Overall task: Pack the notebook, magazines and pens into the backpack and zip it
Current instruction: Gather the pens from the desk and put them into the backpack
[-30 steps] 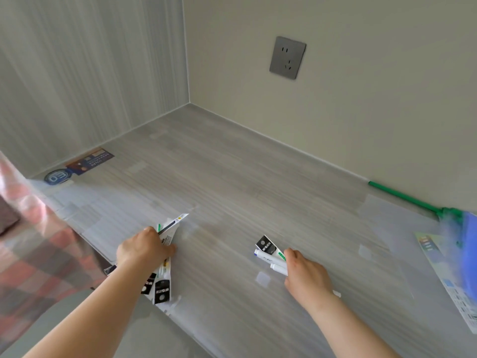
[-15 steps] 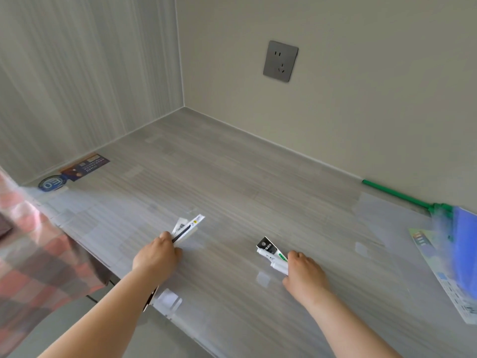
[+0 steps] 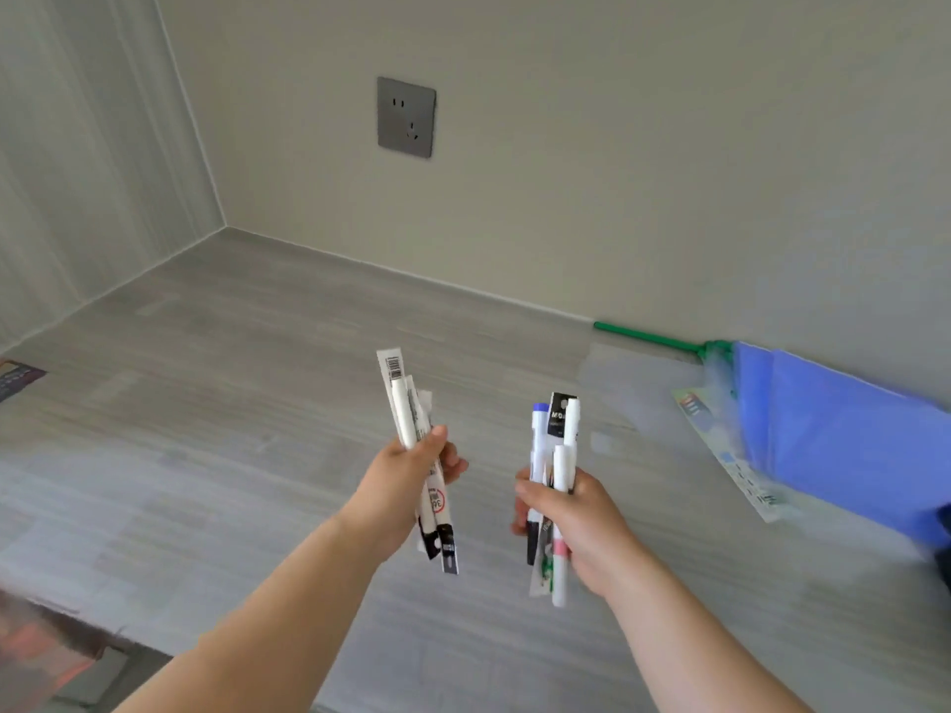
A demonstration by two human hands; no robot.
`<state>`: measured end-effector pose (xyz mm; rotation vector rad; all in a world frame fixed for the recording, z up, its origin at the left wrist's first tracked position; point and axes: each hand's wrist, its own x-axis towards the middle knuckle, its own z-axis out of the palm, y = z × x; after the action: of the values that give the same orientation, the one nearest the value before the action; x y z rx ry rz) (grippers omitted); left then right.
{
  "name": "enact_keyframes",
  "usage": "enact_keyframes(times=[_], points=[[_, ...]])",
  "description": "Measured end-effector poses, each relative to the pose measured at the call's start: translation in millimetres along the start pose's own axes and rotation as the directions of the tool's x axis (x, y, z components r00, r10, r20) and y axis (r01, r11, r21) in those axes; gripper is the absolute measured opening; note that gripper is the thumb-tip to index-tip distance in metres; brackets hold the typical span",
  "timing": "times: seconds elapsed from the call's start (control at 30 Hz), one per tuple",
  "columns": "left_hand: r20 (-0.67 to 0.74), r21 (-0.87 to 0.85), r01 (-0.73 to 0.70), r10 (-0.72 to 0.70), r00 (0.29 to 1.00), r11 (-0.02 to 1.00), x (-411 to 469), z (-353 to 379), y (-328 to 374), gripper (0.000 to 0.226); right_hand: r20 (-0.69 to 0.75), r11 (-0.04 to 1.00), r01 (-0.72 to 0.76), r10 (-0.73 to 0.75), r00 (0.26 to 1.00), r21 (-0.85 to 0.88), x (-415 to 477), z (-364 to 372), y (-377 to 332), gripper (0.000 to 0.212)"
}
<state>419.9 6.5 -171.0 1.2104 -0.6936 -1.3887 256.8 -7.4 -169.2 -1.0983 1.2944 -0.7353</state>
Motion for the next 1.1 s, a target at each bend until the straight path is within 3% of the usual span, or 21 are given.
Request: enact_keyframes(times=[0.1,0.3,0.43,0.67,0.77,0.83,0.9,0.97,1.03,1.07,1.1], points=[[0.123,0.03,0.004,-0.007,0.992,1.0,-3,50,-1,0.029,-0.029,0.999,0.024,-0.024,0.999,0.027,-17,-14,-6,0.007],[0.282,0.123,0.01,-0.045,0.958,0.992,-23,152,-14,0.027,-0.145,0.988,0.106,-0.089,0.985,0.109,-52,-71,-8,0.013],[0.383,0.202,-0.128,0.042,0.923,0.971,-40,214,-27,0.024,-0.198,0.985,0.175,-0.17,0.965,0.008,-81,-131,-7,0.009],[0.64,0.356,-0.253,-0.037,0.768,0.9,-63,300,-44,0.037,-0.166,0.986,0.147,-0.16,0.973,-0.084,-126,-224,-13,0.016],[0.727,0.395,-0.286,-0.107,0.678,0.873,-68,334,-52,0.043,-0.278,0.986,0.11,-0.142,0.95,-0.128,-139,-259,-7,0.023],[0.765,0.354,-0.295,-0.093,0.637,0.887,-71,363,-59,0.054,-0.36,0.982,0.102,-0.154,0.92,-0.16,-150,-284,-6,0.023],[0.74,0.26,-0.24,-0.034,0.672,0.935,-73,393,-66,0.062,-0.445,0.972,0.145,-0.214,0.87,-0.185,-162,-311,-9,0.025],[0.741,0.221,-0.367,0.089,0.665,0.904,-76,415,-73,0.051,-0.555,0.957,0.227,-0.29,0.78,-0.182,-175,-342,-14,0.028],[0.737,0.271,-0.539,0.188,0.649,0.797,-75,431,-80,0.032,-0.67,0.934,0.305,-0.347,0.656,-0.184,-189,-374,-19,0.024],[0.76,0.313,-0.667,0.243,0.603,0.676,-71,437,-85,0.026,-0.716,0.923,0.334,-0.364,0.596,-0.192,-195,-389,-22,0.019],[0.814,0.346,-0.804,0.272,0.514,0.484,-67,448,-89,0.024,-0.752,0.916,0.349,-0.371,0.545,-0.199,-199,-402,-26,0.016]])
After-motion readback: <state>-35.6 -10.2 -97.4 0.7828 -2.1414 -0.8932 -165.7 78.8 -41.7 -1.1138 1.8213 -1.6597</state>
